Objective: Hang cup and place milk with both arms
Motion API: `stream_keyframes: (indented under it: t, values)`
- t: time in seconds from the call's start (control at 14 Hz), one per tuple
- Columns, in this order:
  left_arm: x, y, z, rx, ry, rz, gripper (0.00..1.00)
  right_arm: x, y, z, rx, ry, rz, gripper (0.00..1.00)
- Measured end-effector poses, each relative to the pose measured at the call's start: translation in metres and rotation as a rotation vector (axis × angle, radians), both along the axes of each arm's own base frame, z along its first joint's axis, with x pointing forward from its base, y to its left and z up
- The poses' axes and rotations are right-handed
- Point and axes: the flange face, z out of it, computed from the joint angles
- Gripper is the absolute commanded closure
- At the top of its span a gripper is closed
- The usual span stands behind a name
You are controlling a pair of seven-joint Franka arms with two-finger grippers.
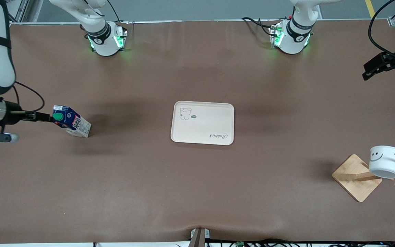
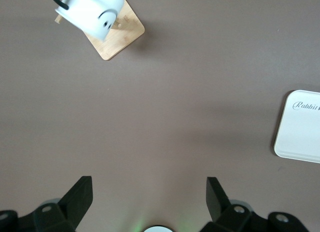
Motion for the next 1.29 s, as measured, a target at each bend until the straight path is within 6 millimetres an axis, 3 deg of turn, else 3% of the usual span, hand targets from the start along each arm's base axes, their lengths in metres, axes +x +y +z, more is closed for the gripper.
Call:
stream_keyframes:
  t: [0.21,0.36,0.5,0.79,1.29]
  values:
    - [0.000,-0.002,0.000,0.000,0.003,-0.005,0.00,0.015,0.012,0.065,-0.062,-0.073,0.052,0.00]
    - [0.000,-0.006,-0.001,0.000,0.004,-0.013,0.00,0.024,0.035,0.115,-0.111,-0.157,0.099,0.00]
    - [0.000,-0.012,-0.001,0.001,0.005,-0.025,0.00,0.024,0.058,0.152,-0.109,-0.214,0.131,0.00]
    - [-0.001,-0.025,-0.001,-0.001,0.005,-0.048,0.00,0.009,0.072,0.169,-0.098,-0.168,0.153,0.00]
    - [-0.003,-0.028,-0.001,-0.023,0.015,-0.050,0.00,-0.074,0.056,0.168,-0.080,-0.134,0.126,0.00]
